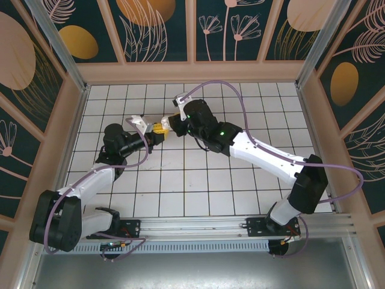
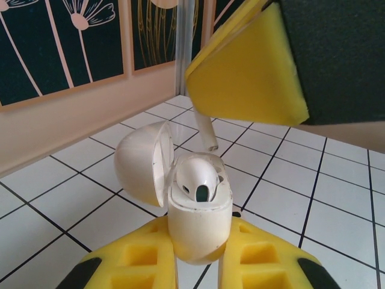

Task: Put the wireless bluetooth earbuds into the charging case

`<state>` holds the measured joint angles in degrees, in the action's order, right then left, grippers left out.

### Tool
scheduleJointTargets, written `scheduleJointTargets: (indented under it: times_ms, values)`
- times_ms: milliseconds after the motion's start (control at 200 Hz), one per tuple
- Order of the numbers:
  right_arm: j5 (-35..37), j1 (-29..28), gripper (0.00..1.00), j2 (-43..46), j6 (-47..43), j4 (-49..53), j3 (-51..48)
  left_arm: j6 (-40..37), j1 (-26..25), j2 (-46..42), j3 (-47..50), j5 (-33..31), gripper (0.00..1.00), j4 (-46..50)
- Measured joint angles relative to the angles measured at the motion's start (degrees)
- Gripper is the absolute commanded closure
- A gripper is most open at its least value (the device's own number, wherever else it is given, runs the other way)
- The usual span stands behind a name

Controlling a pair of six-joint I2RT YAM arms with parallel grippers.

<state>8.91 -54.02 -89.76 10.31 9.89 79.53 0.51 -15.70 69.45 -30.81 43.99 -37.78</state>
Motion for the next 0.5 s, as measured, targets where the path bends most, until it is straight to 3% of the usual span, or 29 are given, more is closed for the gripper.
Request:
scheduleJointTargets:
  times_ms: [500]
  values:
    - [-1.7,-0.1,0.78,-1.4,-0.7,-0.7,0.6,2.0,0.0,0.2,-0.2,0.2,0.90,-0.6]
